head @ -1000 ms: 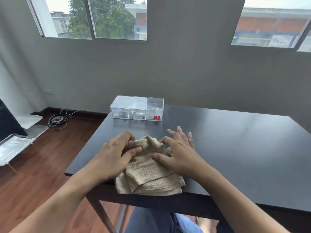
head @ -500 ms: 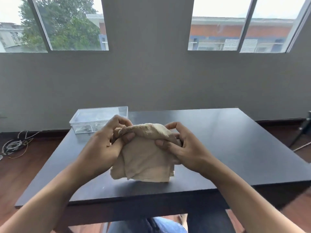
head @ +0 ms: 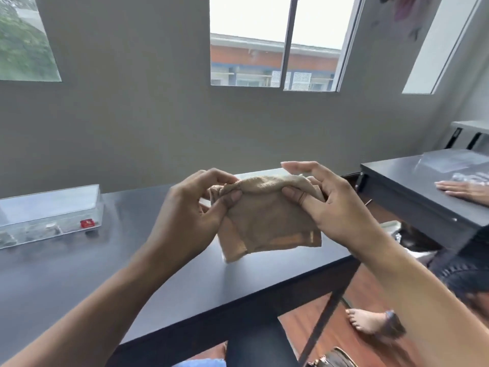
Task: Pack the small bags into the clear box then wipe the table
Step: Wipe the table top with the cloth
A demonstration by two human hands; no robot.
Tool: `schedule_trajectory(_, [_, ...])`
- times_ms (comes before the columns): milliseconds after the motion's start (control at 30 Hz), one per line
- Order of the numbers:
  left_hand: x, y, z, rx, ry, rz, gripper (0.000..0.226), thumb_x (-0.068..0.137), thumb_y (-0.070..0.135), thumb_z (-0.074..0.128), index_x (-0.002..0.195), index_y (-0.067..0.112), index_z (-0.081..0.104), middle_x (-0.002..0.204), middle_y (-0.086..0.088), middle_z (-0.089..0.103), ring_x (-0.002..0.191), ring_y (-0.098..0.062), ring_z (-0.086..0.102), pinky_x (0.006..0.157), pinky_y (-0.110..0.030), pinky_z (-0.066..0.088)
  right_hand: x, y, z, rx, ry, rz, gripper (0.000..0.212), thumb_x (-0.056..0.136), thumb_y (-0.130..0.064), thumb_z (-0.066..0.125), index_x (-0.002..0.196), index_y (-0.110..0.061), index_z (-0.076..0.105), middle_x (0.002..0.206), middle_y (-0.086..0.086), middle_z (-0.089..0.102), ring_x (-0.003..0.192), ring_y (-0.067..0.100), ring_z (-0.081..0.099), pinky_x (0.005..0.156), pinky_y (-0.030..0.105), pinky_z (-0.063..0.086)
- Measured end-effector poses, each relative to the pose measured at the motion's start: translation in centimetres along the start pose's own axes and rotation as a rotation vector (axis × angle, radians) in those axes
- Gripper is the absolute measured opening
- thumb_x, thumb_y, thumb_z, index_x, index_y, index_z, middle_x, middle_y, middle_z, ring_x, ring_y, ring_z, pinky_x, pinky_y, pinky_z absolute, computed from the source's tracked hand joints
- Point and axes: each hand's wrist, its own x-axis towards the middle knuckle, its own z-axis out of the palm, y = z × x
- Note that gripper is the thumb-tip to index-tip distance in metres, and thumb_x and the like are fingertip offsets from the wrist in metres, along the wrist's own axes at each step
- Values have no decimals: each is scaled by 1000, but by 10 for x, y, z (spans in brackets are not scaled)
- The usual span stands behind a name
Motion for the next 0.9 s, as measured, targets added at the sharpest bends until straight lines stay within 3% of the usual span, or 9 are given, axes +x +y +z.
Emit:
schedule_trajectory(100, [13, 4, 38, -67, -50, -4, 8, 92, 26, 74, 96, 32, 72, 89, 12, 71, 78, -13, 64, 62, -21, 49, -4, 5, -34, -122, 65, 35, 20, 94, -37, 73, 113, -45, 72, 100, -7, 76, 96, 5, 69, 84, 22, 55])
schedule_trajectory(233, [29, 6, 86, -114, -113, -21, 8, 92, 26, 73, 96, 33, 71, 87, 17, 73, 72, -10, 62, 69, -23, 53, -4, 17, -72, -221, 95, 109, 17, 93, -41, 72, 109, -45, 74, 103, -22, 72, 98, -16, 61, 74, 4, 45])
schedule_trajectory(300, [35, 4, 105, -125, -138, -34, 9, 92, 25, 73, 95, 33, 70, 83, 18, 71, 67, -5, 60, 65, -16, 50, 0, 28, -86, -237, 90, 152, 16, 91, -39, 75, 107, -41, 76, 99, -20, 74, 94, -15, 62, 68, 1, 43])
schedule_trajectory(400, [40, -5, 133, -80, -179, -82, 11, 92, 23, 72, 97, 32, 68, 81, 16, 70, 68, 2, 63, 58, -9, 43, 13, 57, -98, -291, 41, 262, 15, 90, -36, 78, 105, -39, 76, 99, -13, 76, 93, -5, 67, 67, 4, 47])
schedule_trajectory(467, [43, -19, 149, 1, -223, -123, 12, 92, 25, 70, 100, 34, 66, 91, 13, 70, 74, -2, 66, 60, -13, 44, 23, 82, -98, -376, 15, 320, 17, 89, -34, 79, 106, -39, 76, 101, -14, 75, 99, 0, 68, 77, 13, 48])
schedule_trajectory(600, [45, -47, 166, 289, -388, -184, 34, 92, 30, 66, 125, 30, 56, 123, 2, 62, 100, -16, 63, 84, -27, 45, 34, 121, -81, -512, 5, 378, 39, 92, -34, 74, 130, -36, 65, 116, -5, 66, 110, 16, 63, 87, 26, 45])
schedule_trajectory(667, [40, -54, 169, 389, -447, -167, 47, 93, 37, 65, 137, 26, 51, 132, 0, 55, 115, -21, 58, 96, -32, 43, 33, 135, -69, -633, -6, 340, 47, 96, -40, 68, 141, -33, 57, 129, -1, 57, 115, 19, 61, 101, 36, 46])
schedule_trajectory(800, [26, -55, 180, 529, -495, -22, 51, 99, 48, 50, 144, 24, 49, 148, 3, 51, 134, -21, 47, 111, -38, 35, 25, 165, -46, -798, -81, 253, 53, 103, -46, 53, 151, -24, 49, 159, 1, 42, 147, 22, 38, 122, 41, 27])
schedule_trajectory(900, [18, -57, 187, 652, -567, 5, 56, 102, 53, 37, 150, 24, 42, 160, 2, 39, 147, -21, 33, 118, -39, 23, 18, 185, -36, -794, -136, 242, 57, 107, -45, 42, 158, -20, 39, 169, 3, 28, 156, 18, 21, 128, 41, 14])
